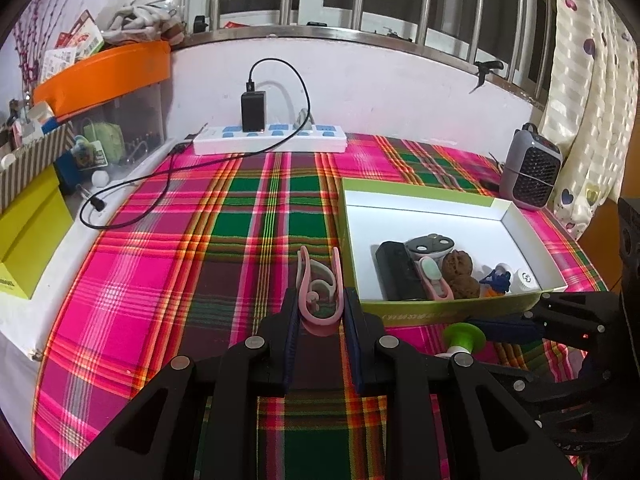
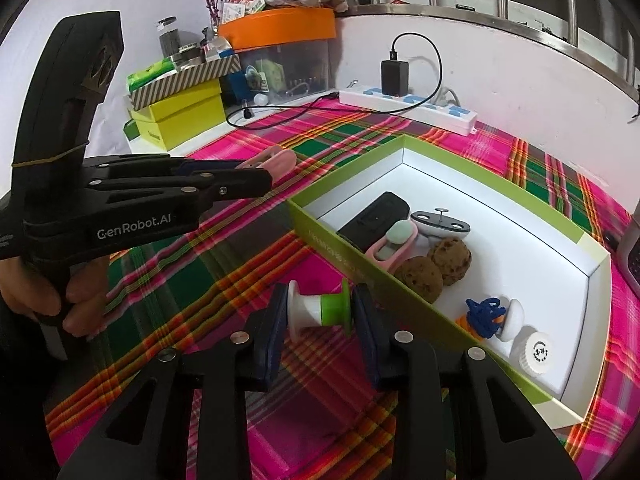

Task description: Organize objects

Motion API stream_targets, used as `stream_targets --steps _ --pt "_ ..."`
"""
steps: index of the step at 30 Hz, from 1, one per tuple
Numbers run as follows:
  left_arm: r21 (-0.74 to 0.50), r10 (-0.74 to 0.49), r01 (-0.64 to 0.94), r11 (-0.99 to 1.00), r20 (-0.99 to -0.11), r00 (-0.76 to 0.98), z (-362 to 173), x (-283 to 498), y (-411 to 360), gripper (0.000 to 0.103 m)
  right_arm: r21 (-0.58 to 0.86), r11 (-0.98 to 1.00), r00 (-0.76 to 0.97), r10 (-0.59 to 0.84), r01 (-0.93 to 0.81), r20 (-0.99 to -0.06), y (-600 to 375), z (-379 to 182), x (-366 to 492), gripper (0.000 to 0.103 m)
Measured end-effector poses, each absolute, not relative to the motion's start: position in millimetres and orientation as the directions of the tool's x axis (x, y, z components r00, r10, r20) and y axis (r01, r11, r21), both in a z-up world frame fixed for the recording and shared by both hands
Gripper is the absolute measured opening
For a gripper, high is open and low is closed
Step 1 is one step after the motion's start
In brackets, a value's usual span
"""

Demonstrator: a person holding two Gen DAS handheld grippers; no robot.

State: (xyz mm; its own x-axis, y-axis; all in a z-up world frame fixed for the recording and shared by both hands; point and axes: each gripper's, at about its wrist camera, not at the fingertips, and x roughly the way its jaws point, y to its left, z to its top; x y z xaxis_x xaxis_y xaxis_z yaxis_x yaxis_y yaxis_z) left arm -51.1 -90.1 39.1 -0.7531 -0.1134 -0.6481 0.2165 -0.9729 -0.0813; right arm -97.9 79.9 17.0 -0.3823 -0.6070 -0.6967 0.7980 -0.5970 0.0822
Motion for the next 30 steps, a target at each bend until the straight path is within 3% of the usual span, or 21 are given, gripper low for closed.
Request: stream_targets --steps 18,30 --pt "-0.122 -0.070 0.163 -0.979 -0.549 -0.833 59.1 -34.9 -82.6 0.019 0.099 -0.611 -0.446 -0.671 0.786 -0.592 98.8 40.9 -91.8 0.034" --pt "-0.122 -0.035 0.121 -0.985 -0.550 -0.835 55.3 -38.9 -71.6 0.020 0.101 -0.635 -0.477 -0.666 0.766 -0.574 104.1 44.0 -95.8 0.034"
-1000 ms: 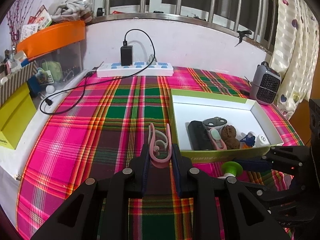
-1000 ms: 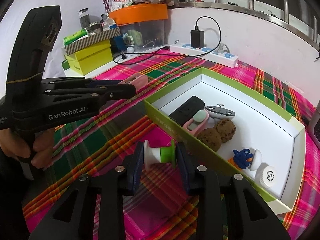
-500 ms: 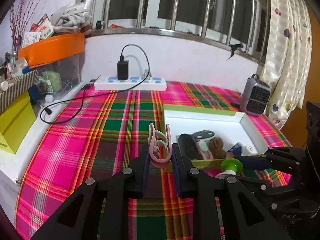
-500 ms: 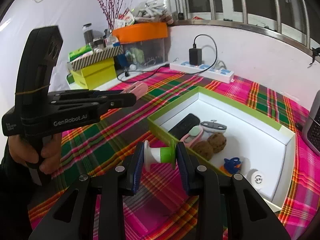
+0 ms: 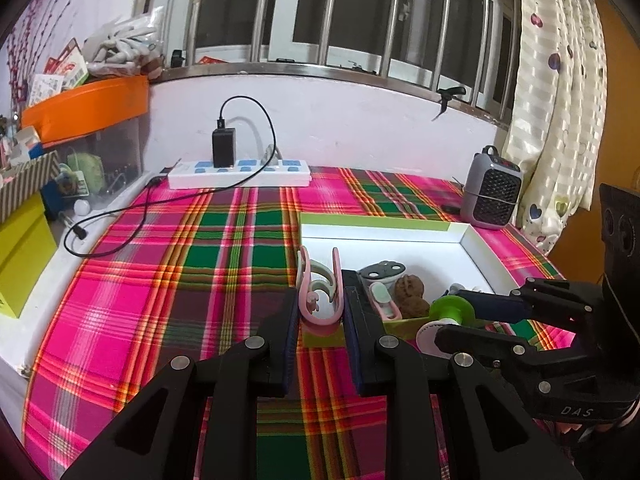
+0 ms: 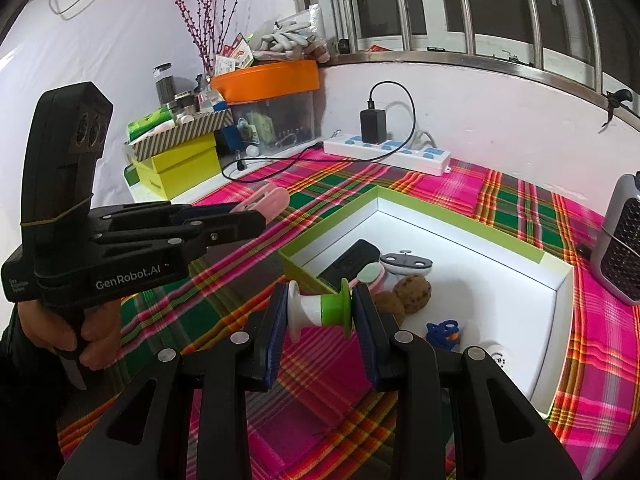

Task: Organize objects
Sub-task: 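Carry the pink loop clip and green-white spool over the box with both grippers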

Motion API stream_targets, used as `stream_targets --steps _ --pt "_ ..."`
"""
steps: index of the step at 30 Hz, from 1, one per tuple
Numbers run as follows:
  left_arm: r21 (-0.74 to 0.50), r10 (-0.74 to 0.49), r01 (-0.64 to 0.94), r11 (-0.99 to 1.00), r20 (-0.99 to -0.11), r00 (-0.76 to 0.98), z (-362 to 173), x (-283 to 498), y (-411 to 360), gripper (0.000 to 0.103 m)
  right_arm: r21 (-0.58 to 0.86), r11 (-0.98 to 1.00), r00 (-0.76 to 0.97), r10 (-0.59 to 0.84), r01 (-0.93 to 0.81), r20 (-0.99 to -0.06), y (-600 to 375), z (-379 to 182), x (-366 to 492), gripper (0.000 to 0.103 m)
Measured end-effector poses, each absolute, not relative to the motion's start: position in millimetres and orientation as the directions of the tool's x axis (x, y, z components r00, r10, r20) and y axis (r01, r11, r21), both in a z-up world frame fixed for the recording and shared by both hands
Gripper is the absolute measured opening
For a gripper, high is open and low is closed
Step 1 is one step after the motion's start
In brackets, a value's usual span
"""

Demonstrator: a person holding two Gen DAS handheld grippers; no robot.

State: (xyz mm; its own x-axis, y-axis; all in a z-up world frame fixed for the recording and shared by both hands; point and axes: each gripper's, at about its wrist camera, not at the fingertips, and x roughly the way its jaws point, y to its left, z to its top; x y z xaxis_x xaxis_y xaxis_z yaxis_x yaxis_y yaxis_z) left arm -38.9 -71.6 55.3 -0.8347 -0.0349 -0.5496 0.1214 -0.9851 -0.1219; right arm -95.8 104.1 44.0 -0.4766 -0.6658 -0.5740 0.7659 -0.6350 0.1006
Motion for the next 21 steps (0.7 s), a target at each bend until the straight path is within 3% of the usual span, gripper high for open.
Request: stream_targets --steps 21 --pt "-0.111 -0.004 0.082 -0.990 -0.569 -0.822 50.3 -68.4 -41.5 0.020 0.064 -0.715 -0.572 -0.607 0.697 -0.551 124.0 50.7 -105.6 0.034"
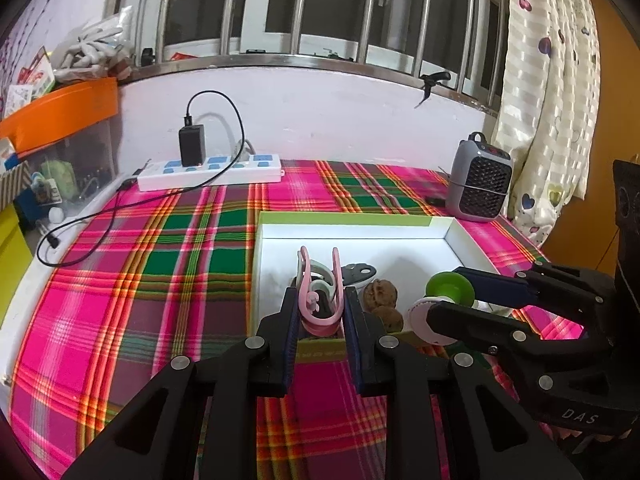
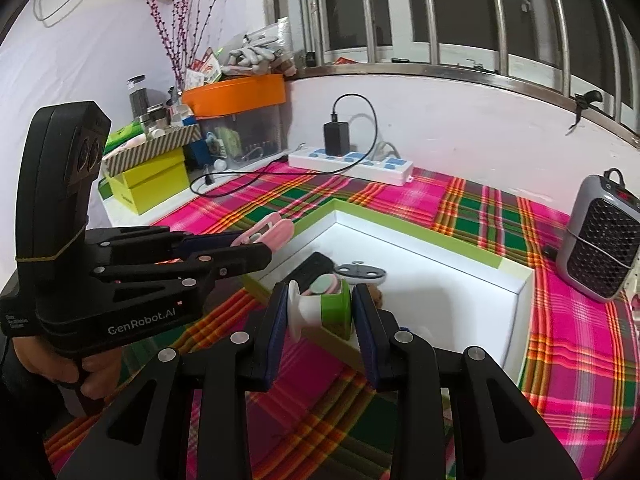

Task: Organize objects
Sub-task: 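Carry the pink loop clip and green-white spool over the box with both grippers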

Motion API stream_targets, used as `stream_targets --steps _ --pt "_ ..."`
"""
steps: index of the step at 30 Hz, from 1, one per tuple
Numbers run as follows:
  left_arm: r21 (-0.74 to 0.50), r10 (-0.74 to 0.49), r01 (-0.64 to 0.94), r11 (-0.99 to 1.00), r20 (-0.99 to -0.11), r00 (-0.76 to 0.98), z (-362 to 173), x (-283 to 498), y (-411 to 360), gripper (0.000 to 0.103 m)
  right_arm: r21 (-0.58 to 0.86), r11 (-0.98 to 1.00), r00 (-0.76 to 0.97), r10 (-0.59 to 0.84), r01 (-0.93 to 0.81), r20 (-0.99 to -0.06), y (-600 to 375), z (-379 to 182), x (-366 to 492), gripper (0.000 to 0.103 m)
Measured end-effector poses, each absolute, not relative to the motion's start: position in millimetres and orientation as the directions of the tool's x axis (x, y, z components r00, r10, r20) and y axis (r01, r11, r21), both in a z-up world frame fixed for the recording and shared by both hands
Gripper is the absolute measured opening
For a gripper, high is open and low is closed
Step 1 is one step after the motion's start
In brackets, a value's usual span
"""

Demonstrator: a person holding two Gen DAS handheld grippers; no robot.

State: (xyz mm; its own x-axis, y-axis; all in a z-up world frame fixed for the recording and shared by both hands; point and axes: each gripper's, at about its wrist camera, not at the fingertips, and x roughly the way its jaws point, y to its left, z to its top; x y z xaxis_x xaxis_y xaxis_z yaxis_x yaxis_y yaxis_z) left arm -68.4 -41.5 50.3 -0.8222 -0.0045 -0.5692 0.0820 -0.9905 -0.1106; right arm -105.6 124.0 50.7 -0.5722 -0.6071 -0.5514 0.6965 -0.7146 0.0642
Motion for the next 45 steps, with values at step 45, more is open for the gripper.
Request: stream_targets --steps 45 --pt "-0.048 0.031 0.001 -0.999 -0.668 -0.744 27.4 -115.9 -7.6 0.020 0.184 -0.825 -0.592 -0.521 0.535 -0.614 157.4 28.4 -159.1 0.034"
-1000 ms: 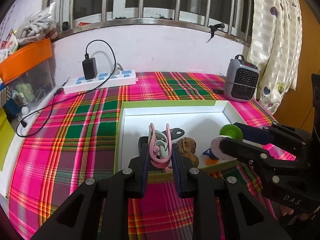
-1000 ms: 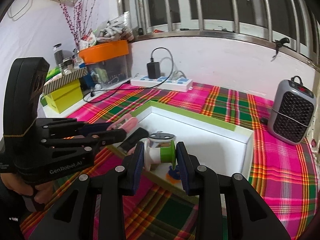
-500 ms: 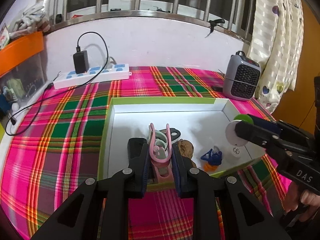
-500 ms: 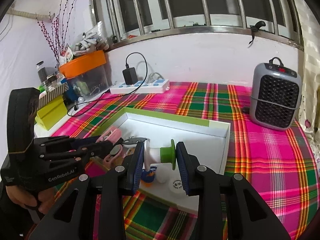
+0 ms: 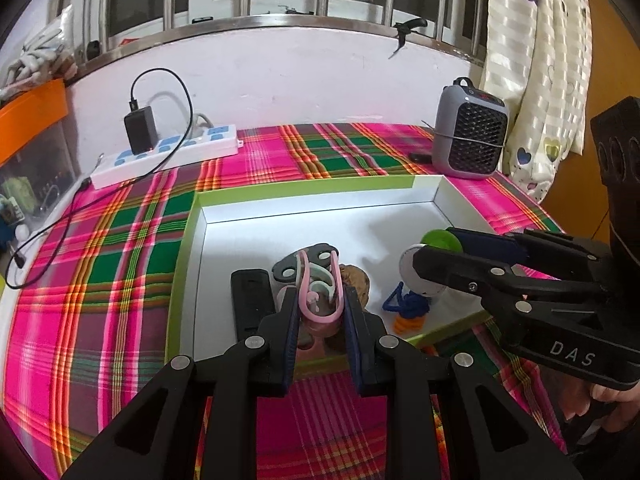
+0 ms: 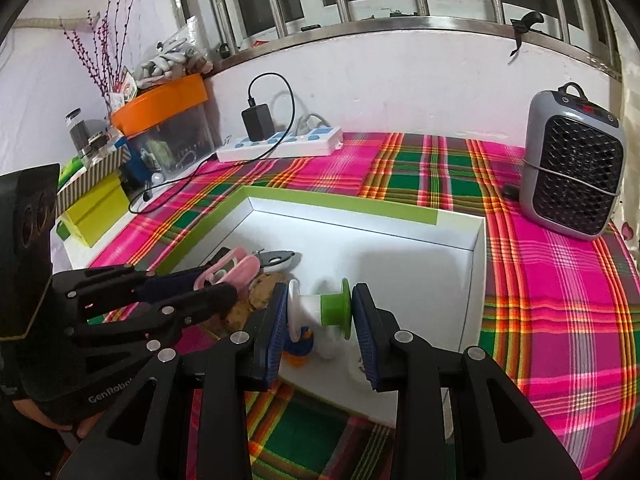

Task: Organize objects
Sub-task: 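Carry the pink loop clip and green-white spool over the box with both grippers, then lower the spool into the box and open the right gripper while the left releases the pink clip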

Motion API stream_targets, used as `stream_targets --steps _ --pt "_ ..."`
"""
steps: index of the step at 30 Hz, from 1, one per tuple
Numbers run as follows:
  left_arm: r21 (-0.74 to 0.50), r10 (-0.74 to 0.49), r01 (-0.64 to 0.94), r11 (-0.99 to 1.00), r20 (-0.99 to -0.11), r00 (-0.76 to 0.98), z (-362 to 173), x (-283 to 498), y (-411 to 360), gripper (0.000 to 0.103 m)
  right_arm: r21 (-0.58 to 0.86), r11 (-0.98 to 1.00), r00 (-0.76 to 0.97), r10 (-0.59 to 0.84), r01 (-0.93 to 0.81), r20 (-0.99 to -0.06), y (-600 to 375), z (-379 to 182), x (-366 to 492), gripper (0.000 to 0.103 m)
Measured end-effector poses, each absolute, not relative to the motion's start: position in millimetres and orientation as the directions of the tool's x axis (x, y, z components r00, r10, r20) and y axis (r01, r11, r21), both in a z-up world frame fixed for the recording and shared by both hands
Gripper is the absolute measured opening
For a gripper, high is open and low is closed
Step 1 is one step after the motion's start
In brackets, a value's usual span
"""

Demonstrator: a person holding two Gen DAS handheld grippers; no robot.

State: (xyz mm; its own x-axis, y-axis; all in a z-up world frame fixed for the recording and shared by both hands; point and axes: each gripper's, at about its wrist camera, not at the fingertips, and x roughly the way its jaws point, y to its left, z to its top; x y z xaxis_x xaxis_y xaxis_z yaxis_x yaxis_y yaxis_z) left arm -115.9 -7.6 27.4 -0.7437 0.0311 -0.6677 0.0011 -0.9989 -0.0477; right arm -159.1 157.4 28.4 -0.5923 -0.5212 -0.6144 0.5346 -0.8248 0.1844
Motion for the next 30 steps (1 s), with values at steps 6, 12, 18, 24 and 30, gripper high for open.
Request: stream_targets --steps 6,12,18,24,30 --pt "-0.064 0.038 0.006 -0.998 -0.667 -0.744 26.9 -117.1 -9.5 0.020 0.172 -0.816 -0.594 -0.530 0.552 -0.606 150.7 30.5 -157.5 0.034" --pt "-0.077 0.042 0.013 -0.997 -0.670 -0.741 26.2 -117.5 -10.3 0.020 0.146 -0.798 -0.582 -0.537 0.584 -0.610 141.1 30.3 -154.6 0.034" --pt "-0.080 0.043 0.014 -0.997 -0.669 -0.742 25.9 -117.7 -10.9 0.020 0.128 -0.795 -0.578 -0.530 0.592 -0.621 134.8 29.2 -154.6 0.034" --pt "-0.082 0.060 -0.008 -0.997 -0.662 -0.747 26.9 -116.4 -8.7 0.021 0.128 -0.805 -0.594 -0.524 0.579 -0.610 139.4 30.6 -152.3 0.034" --pt "-0.079 0.079 -0.037 -0.996 -0.635 -0.768 31.0 -111.7 -4.9 0.023 0.120 -0.820 -0.618 -0.509 0.559 -0.600 145.7 32.7 -147.2 0.034"
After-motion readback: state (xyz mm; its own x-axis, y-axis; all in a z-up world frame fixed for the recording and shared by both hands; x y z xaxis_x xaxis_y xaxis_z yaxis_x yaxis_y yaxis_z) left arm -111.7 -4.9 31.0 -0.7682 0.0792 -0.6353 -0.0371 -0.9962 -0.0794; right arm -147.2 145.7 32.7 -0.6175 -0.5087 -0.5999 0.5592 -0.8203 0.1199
